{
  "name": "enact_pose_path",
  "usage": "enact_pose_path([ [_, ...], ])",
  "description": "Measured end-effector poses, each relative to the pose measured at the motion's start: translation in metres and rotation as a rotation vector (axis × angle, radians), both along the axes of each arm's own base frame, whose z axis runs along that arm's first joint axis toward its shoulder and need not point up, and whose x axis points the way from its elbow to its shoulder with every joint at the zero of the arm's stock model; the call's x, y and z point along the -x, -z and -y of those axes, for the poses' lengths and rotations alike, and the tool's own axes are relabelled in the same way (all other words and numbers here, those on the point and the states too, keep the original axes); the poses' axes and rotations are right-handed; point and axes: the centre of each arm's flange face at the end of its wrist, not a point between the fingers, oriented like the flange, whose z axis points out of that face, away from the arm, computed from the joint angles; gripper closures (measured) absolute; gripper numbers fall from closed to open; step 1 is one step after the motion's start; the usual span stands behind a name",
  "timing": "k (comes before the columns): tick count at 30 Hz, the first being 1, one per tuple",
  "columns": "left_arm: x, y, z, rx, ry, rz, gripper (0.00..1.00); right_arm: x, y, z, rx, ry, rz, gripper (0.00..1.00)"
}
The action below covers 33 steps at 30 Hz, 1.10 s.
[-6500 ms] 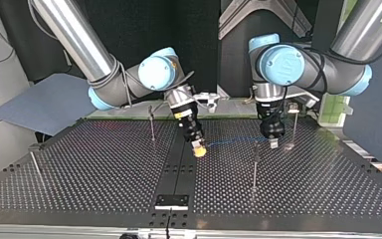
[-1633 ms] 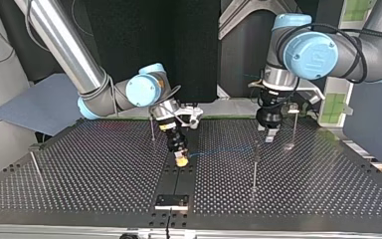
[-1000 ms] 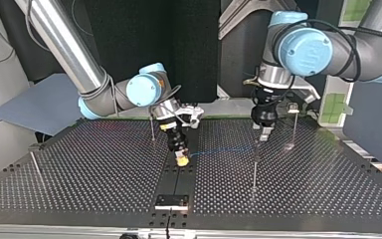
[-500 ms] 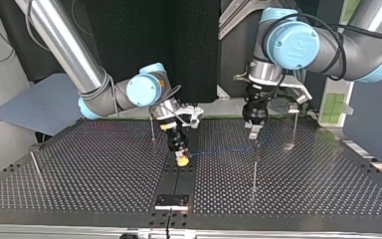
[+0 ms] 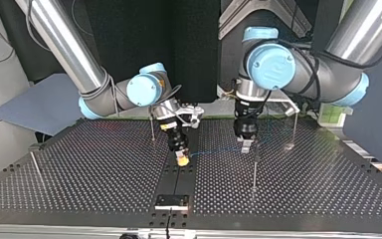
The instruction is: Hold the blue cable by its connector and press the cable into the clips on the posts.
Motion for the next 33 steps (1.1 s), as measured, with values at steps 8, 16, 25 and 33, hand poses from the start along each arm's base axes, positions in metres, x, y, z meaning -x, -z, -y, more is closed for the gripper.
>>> enact_pose_path([
  [8,-0.014,0.015,0.009,-0.024,-0.031,-0.02,0.0,0.0,0.001,-0.001,0.0,-0.001,-0.001,1.0],
  [16,-0.02,0.014,0.006,-0.019,-0.069,0.003,0.0,-0.001,0.001,-0.001,0.001,0.0,-0.001,1.0],
  [25,-0.038,0.013,0.02,-0.037,-0.088,0.008,0.0,-0.001,0.001,-0.001,0.001,0.0,-0.003,1.0],
  [33,-0.057,0.006,0.02,-0.032,-0.142,0.036,0.0,0.001,0.0,0.001,0.003,0.009,-0.002,1.0],
])
